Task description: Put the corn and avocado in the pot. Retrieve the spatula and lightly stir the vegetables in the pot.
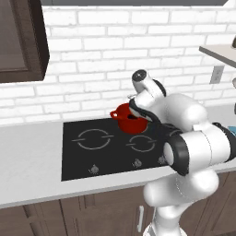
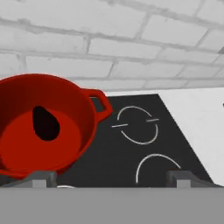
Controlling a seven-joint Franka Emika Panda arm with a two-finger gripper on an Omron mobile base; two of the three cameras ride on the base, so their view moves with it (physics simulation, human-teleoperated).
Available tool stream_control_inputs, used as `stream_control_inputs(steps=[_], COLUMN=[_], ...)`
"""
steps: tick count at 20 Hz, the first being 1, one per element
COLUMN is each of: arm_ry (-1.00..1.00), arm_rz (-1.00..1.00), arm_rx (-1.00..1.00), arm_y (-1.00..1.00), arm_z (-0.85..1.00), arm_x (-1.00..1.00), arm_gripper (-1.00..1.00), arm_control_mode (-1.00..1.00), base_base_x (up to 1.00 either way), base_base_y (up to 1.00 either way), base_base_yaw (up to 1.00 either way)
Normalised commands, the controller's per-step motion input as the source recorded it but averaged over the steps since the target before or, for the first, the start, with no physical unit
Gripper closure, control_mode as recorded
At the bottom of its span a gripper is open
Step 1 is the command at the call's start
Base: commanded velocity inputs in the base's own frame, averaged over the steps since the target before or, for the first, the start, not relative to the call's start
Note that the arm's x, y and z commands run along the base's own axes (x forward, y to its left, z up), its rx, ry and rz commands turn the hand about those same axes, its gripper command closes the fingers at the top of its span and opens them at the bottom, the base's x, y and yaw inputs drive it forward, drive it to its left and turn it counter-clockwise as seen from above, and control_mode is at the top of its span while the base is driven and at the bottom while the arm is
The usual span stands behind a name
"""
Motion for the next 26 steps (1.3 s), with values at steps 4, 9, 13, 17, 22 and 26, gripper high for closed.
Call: stream_control_inputs(steps=[4,9,13,17,22,26], arm_ry=[0.0,0.0,0.01,0.0,0.0,0.01], arm_rz=[-0.22,-0.16,-0.07,-0.01,0.0,0.0], arm_rx=[0.02,0.09,0.05,0.01,0.0,0.02], arm_y=[-0.2,-0.52,-0.61,-0.63,-0.67,-0.74], arm_z=[0.1,0.0,0.0,0.0,0.0,0.0], arm_x=[-0.65,-0.61,-0.5,-0.43,-0.37,-0.29], arm_gripper=[-1.0,-1.0,-1.0,-1.0,-1.0,-1.0], arm_control_mode=[-1.0,-1.0,-1.0,-1.0,-1.0,-1.0], base_base_x=[0.0,0.0,0.0,0.0,0.0,0.0], base_base_y=[0.0,0.0,0.0,0.0,0.0,0.0], base_base_yaw=[0.0,0.0,0.0,0.0,0.0,0.0])
